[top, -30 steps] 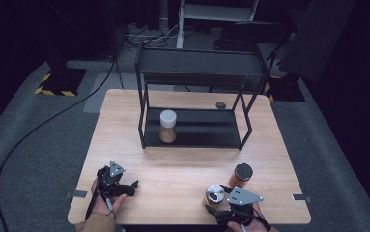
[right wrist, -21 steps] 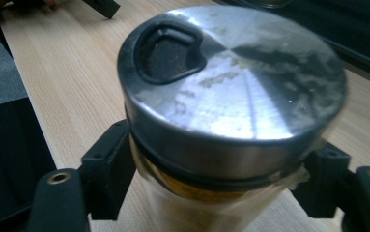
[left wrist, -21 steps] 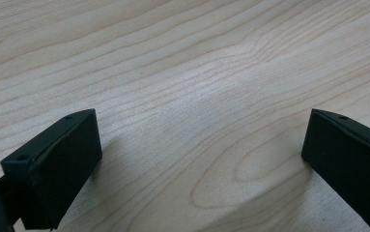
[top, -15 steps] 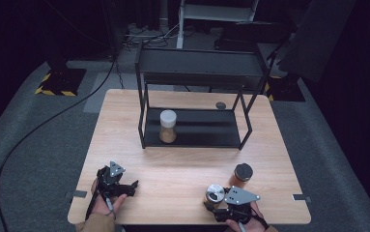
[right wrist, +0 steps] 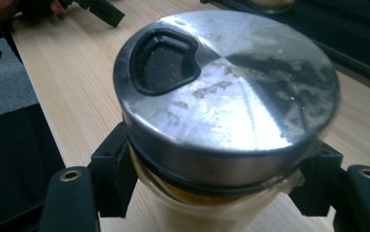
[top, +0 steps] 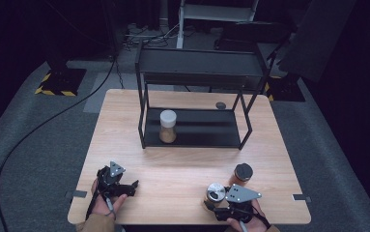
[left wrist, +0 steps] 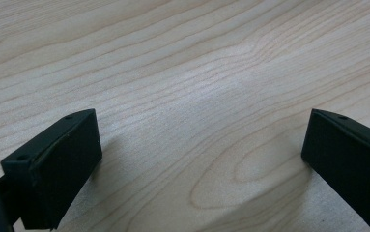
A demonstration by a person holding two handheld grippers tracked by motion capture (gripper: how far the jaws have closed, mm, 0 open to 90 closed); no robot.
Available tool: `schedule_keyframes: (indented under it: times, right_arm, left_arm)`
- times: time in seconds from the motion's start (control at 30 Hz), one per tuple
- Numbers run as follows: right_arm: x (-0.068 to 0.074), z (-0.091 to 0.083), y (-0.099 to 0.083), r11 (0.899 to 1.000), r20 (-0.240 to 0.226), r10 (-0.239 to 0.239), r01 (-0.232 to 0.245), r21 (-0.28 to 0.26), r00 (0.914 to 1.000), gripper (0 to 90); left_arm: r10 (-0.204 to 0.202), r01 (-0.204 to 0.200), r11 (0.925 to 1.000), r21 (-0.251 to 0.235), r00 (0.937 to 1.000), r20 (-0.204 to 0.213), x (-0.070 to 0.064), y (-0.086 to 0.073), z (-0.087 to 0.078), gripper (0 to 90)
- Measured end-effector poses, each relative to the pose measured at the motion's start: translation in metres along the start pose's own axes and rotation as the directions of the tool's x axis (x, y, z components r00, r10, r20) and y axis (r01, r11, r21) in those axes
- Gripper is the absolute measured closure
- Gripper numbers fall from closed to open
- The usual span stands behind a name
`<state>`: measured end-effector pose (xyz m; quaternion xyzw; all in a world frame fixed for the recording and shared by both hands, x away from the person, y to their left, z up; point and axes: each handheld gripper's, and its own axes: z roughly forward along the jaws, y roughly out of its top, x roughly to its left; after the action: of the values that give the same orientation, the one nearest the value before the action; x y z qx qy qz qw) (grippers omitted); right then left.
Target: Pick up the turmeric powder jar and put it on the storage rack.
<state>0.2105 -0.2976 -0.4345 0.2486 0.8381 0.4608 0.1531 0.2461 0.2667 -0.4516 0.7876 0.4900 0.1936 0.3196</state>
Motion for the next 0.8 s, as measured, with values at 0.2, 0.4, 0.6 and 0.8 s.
schedule_keyframes:
  times: [0.2, 0.4, 0.6, 0.8]
  right_arm:
    - [-0.002, -0.004, 0.014, 1.000, -0.006, -0.011, 0.011, 0.008, 0.9999, 31.6]
    - [-0.005, -0.011, 0.029, 1.000, 0.005, -0.023, 0.023, -0.007, 0.9997, 31.6]
    - [-0.010, -0.016, 0.047, 1.000, 0.014, -0.019, 0.020, -0.011, 0.9997, 31.6]
    - [-0.015, -0.020, 0.062, 1.000, 0.029, -0.014, 0.014, -0.017, 0.9995, 31.6]
  left_arm:
    - [-0.001, 0.001, 1.0000, -0.001, 1.0000, 0.000, 0.000, 0.000, 0.000, 0.3]
    - [0.000, 0.000, 1.0000, 0.000, 1.0000, 0.000, 0.000, 0.000, 0.000, 0.3]
    - [-0.001, 0.001, 1.0000, 0.000, 1.0000, 0.000, 0.000, 0.000, 0.000, 0.3]
    - [-0.001, 0.001, 1.0000, 0.000, 1.0000, 0.000, 0.000, 0.000, 0.000, 0.3]
